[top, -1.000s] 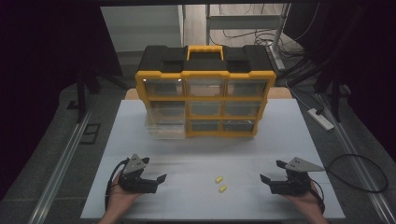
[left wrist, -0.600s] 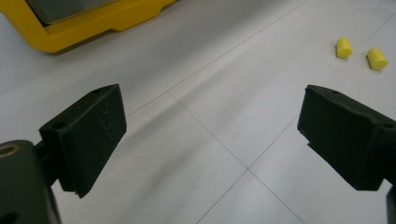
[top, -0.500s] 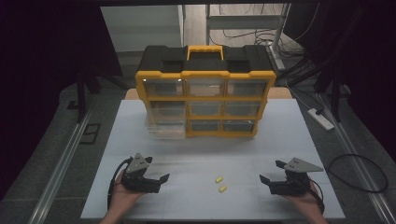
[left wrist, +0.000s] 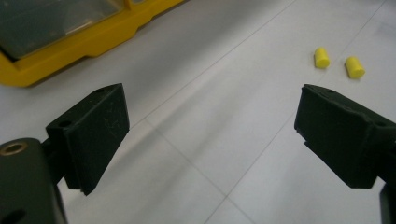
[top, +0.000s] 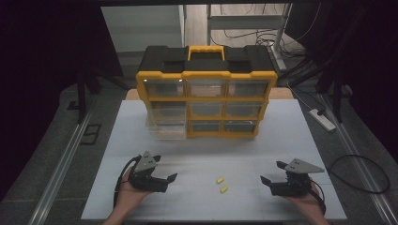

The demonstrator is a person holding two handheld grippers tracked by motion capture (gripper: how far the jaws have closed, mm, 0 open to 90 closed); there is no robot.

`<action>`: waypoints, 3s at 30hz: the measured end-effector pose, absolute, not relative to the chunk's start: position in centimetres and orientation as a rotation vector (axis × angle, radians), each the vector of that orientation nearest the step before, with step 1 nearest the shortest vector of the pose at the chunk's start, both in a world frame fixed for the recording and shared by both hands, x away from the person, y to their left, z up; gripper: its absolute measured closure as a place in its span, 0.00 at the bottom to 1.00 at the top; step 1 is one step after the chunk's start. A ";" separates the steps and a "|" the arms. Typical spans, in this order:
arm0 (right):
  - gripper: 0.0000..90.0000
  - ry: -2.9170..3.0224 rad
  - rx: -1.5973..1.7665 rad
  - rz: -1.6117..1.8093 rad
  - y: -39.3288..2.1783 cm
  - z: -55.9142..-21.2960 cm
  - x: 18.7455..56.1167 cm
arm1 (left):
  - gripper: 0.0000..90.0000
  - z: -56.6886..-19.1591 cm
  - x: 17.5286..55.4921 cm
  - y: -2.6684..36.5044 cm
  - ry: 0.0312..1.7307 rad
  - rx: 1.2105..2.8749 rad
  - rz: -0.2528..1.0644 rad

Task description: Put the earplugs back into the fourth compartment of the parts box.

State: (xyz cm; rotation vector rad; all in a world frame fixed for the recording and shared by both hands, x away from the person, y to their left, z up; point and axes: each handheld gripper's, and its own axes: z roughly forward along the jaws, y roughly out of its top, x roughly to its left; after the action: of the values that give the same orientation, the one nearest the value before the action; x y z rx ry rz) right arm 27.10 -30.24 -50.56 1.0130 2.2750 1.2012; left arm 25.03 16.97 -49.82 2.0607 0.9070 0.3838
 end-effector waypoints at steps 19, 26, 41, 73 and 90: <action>0.15 2.286 1.002 1.185 -30.0 -50.7 27.1 | 0.11 -49.1 26.7 13.7 0.834 2.106 0.326; 0.15 2.291 0.996 1.177 -30.0 -50.7 27.1 | 0.11 -48.7 27.5 12.3 0.806 2.121 0.297; 0.16 2.299 0.988 1.167 -29.9 -50.8 27.2 | 0.11 -48.3 28.9 8.4 0.735 2.187 0.223; 0.16 2.317 0.977 1.145 -29.8 -50.9 27.2 | 0.17 -50.5 30.2 2.1 0.626 2.381 0.092; 0.16 2.319 0.972 1.139 -29.9 -50.9 27.2 | 0.41 -51.8 30.2 0.2 0.581 2.475 0.107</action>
State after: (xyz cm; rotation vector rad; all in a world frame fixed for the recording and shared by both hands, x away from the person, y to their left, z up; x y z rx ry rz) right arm 27.16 -29.88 -50.91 0.9722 2.3194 1.1387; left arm 30.21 0.20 -51.81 2.4752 0.5807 0.1066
